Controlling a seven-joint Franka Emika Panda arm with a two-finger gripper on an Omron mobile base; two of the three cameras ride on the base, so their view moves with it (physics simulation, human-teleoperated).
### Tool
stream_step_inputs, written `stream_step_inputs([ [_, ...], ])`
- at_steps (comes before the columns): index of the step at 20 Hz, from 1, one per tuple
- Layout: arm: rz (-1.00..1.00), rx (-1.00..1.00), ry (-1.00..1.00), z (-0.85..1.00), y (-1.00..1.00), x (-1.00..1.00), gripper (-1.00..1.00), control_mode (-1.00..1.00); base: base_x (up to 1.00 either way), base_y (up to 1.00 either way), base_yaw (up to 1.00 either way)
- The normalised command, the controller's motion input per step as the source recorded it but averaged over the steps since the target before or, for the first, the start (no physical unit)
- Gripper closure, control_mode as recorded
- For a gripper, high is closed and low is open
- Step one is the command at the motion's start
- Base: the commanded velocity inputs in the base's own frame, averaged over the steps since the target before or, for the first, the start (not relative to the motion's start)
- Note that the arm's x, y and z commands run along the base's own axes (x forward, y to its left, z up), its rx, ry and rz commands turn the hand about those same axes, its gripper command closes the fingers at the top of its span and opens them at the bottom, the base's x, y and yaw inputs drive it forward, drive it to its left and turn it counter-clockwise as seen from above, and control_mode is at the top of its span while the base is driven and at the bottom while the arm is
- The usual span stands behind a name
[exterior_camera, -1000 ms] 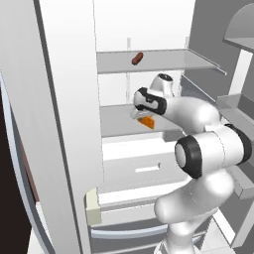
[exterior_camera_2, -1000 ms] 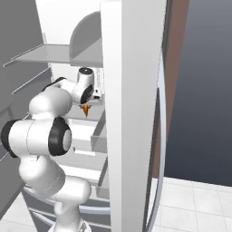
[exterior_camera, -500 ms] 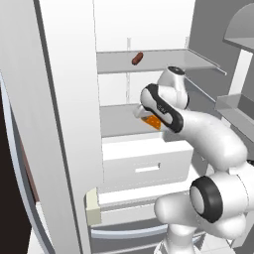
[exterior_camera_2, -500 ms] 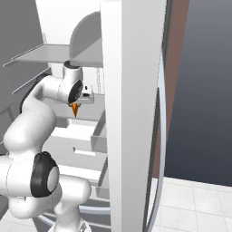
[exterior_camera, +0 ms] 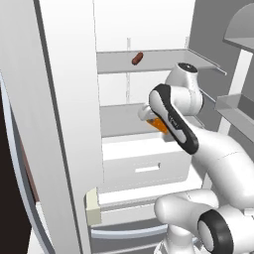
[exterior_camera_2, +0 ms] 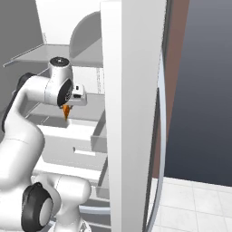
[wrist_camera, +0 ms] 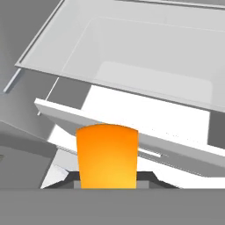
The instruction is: Retrieve the sausage and cheese from the fridge and place them on the cutting board on the counter.
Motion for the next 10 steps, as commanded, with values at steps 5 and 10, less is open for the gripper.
stream_step_inputs([
  [5, 0.00, 0.00, 0.00, 0.01, 0.00, -0.25, 1.00, -1.00, 0.00, 0.00, 0.00],
  [10, 0.00, 0.00, 0.00, 0.00, 0.00, 0.00, 1.00, -1.00, 0.00, 0.00, 0.00],
])
